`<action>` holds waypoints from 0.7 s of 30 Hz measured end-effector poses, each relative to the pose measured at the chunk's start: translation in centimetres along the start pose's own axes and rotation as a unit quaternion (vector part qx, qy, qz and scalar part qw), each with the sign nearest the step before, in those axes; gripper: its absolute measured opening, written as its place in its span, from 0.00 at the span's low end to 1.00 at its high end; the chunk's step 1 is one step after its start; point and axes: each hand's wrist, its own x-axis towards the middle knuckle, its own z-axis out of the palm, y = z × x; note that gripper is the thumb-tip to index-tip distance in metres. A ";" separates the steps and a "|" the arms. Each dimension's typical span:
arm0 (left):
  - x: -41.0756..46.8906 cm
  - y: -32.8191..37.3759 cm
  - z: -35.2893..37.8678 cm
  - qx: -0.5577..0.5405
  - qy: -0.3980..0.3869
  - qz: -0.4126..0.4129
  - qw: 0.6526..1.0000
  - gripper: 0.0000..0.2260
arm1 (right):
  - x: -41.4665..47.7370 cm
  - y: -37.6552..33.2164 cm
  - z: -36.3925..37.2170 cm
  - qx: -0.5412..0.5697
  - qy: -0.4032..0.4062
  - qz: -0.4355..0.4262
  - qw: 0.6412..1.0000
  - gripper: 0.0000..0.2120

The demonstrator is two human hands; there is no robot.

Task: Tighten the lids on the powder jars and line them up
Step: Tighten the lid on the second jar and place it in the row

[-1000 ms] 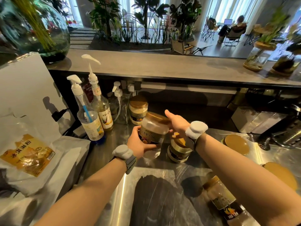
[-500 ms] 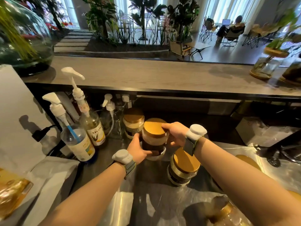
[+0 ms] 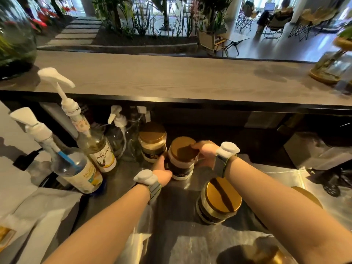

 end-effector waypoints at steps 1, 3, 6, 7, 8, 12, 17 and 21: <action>0.4 -0.1 0.2 -0.002 0.007 -0.003 1.000 0.31 | 0.2 0.0 0.0 0.002 0.003 0.004 1.000 0.15; 1.1 -0.3 0.4 -0.004 0.014 -0.014 1.000 0.30 | 0.7 -0.2 0.1 0.004 0.009 0.008 1.000 0.16; 1.9 -0.6 0.3 -0.004 0.030 -0.002 1.000 0.29 | 1.1 -0.5 0.4 -0.005 0.017 -0.001 1.000 0.18; 2.0 -0.7 0.3 -0.007 0.032 0.005 0.999 0.28 | 1.2 -0.4 0.4 -0.015 0.019 -0.006 1.000 0.18; 2.2 -0.8 0.3 -0.005 0.034 0.009 0.999 0.28 | 1.3 -0.4 0.3 -0.025 0.020 -0.012 0.999 0.19; 2.5 -1.5 0.0 -0.002 0.019 -0.014 1.000 0.28 | 1.1 -0.1 -0.1 -0.023 0.025 0.000 0.999 0.17; 3.1 -2.2 -0.1 -0.059 0.036 -0.036 0.997 0.24 | 0.1 1.2 -0.4 -0.019 -0.014 0.027 0.999 0.22; 5.3 -3.9 0.7 -0.067 0.009 -0.042 0.997 0.26 | 0.1 2.0 0.0 0.017 -0.033 0.052 0.998 0.23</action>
